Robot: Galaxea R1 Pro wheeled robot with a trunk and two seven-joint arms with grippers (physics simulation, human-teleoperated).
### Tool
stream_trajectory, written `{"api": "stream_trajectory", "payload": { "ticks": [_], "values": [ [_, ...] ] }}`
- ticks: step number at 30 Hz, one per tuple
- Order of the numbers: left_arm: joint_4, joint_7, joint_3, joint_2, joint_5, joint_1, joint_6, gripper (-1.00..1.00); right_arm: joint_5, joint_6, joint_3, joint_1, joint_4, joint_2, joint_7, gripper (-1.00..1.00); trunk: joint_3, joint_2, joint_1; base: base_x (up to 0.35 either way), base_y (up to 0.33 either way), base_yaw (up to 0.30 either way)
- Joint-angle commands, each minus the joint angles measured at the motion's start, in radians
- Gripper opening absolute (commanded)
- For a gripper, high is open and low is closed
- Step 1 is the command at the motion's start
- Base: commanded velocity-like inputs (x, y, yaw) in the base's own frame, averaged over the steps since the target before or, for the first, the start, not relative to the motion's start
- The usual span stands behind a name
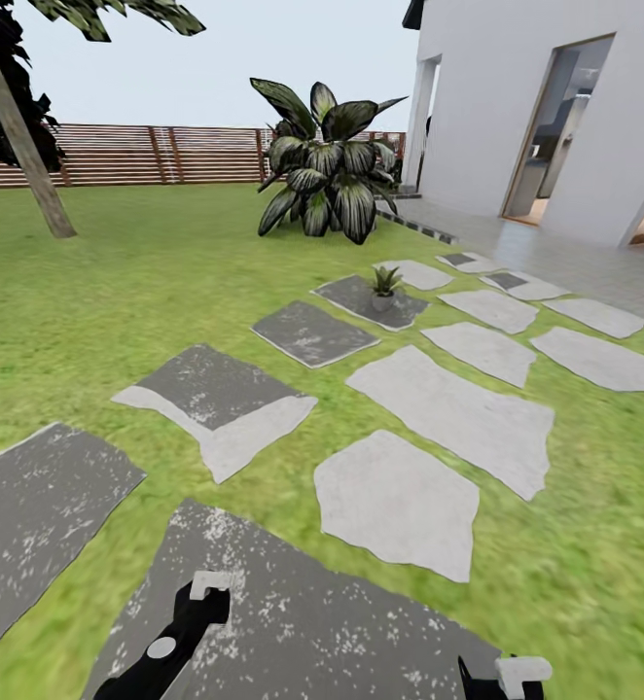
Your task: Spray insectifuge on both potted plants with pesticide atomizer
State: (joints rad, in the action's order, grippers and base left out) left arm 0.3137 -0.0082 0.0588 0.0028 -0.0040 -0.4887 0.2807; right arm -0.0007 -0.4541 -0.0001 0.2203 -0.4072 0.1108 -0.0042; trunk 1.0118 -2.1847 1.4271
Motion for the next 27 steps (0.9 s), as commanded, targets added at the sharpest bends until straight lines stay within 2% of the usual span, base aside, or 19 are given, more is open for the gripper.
{"api": "stream_trajectory", "payload": {
  "ticks": [1, 27],
  "values": [
    [-0.001, 0.001, 0.003, 0.0, -0.001, -0.001, 0.004, -1.0, 0.0, -0.003, 0.0, 0.001, 0.001, 0.0, 0.0, 1.0, 0.001, 0.0, 0.0, 0.338, 0.0, 0.0],
    [-0.001, 0.001, 0.003, 0.0, -0.001, -0.001, 0.005, -1.0, 0.0, -0.003, 0.0, 0.0, 0.001, 0.0, 0.0, 1.0, 0.001, 0.0, 0.0, 0.338, 0.0, 0.0]
  ]
}}
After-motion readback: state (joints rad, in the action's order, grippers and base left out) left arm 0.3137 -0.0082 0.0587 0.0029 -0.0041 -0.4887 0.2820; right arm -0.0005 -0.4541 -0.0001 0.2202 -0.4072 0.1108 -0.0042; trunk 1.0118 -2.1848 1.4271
